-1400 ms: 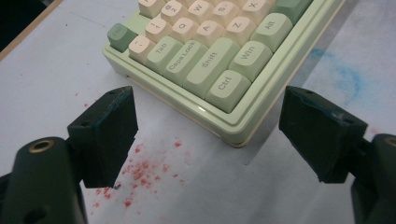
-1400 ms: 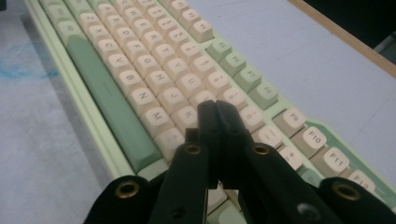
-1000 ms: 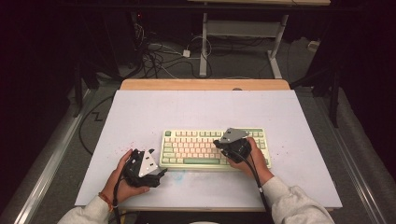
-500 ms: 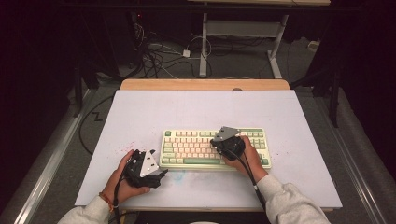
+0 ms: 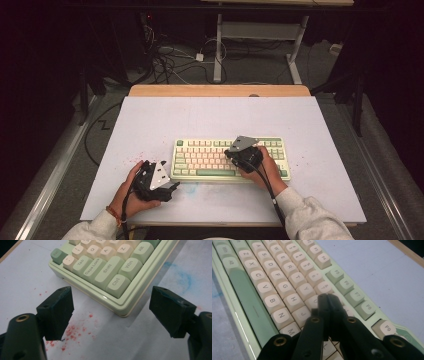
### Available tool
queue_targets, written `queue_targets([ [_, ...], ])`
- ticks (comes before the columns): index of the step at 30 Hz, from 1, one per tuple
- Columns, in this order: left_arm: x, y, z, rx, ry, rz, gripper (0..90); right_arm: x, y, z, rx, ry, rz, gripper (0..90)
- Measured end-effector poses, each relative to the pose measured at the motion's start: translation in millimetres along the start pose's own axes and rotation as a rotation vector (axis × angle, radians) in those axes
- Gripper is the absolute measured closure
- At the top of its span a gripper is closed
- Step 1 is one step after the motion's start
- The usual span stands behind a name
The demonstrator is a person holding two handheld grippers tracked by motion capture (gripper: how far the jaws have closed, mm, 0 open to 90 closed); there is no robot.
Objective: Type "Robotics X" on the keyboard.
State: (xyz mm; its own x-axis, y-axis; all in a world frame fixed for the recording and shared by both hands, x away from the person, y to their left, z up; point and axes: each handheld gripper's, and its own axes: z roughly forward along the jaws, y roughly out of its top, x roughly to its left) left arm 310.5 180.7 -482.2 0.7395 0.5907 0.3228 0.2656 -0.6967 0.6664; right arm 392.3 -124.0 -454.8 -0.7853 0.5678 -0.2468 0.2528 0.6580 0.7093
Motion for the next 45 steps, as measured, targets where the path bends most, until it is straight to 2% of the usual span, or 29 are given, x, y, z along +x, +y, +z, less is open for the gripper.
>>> queue_targets([
  [6, -0.1, -0.1, -0.2, 0.002, 0.000, -0.001, 18.8, -3.4, -0.5, -5.3, -0.025, -0.015, 0.017, 85.8],
  [10, -0.4, -0.4, -0.3, -0.004, -0.004, -0.003, 20.2, -5.7, -0.7, -9.8, -0.040, -0.025, 0.034, 79.0],
  [19, 1.1, -0.7, -2.4, -0.011, -0.008, -0.009, 22.5, -11.1, -4.1, -25.7, -0.099, -0.066, 0.047, 48.9],
  [21, 1.6, -0.7, -2.9, -0.014, -0.009, -0.010, 22.5, -12.0, -5.8, -29.6, -0.116, -0.089, 0.050, 41.1],
  [25, 2.5, -0.8, -3.8, -0.018, -0.012, -0.015, 22.4, -11.7, -9.5, -35.5, -0.136, -0.120, 0.054, 32.0],
  [34, 4.6, -1.4, -5.0, -0.010, -0.011, -0.028, 23.9, -8.8, -17.9, -51.3, -0.186, -0.159, 0.053, 23.1],
  [36, 5.0, -1.0, -5.7, -0.014, -0.006, -0.033, 28.7, -8.2, -20.4, -54.8, -0.187, -0.166, 0.050, 22.1],
  [45, 7.9, -0.3, -9.7, -0.041, -0.062, -0.043, 48.1, -6.7, -35.9, -70.6, -0.193, -0.189, 0.048, 22.1],
])
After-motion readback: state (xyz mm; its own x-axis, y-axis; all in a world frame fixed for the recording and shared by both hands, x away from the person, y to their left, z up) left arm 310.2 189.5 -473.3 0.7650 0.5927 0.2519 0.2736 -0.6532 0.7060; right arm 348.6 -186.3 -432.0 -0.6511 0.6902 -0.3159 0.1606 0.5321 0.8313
